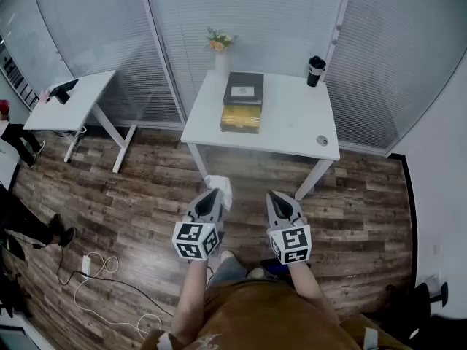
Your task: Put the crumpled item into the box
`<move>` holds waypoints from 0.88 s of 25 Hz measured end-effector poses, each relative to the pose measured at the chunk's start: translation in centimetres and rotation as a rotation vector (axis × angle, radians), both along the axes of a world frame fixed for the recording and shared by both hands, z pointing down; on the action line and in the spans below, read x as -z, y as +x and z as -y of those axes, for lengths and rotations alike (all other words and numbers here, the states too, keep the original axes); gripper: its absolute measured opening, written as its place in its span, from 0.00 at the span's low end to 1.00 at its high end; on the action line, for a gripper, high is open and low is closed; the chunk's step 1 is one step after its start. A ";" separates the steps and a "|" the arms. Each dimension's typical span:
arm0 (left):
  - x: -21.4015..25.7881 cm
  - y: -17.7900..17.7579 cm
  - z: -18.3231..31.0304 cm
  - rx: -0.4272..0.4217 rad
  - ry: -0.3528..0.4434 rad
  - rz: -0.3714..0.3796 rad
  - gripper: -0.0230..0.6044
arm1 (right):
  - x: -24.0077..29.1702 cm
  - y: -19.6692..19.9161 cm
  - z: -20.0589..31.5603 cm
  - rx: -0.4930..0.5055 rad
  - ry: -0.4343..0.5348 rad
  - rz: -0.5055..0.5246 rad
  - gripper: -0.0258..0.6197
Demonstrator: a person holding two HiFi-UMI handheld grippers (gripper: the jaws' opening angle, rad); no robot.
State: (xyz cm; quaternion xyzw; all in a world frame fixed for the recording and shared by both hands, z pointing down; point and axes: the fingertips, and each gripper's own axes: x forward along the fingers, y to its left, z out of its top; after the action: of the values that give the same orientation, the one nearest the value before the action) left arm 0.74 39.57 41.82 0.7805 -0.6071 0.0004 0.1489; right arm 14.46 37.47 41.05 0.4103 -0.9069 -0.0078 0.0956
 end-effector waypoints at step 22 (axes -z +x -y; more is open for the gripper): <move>-0.1 1.2 0.1 -0.026 -0.011 -0.006 0.08 | 0.3 1.8 -0.1 -0.031 -0.013 0.033 0.06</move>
State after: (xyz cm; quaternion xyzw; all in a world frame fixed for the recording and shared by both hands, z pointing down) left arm 1.95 39.46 41.93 0.7876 -0.5964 0.0032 0.1549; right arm 16.27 37.58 40.75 0.4237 -0.9020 0.0063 0.0831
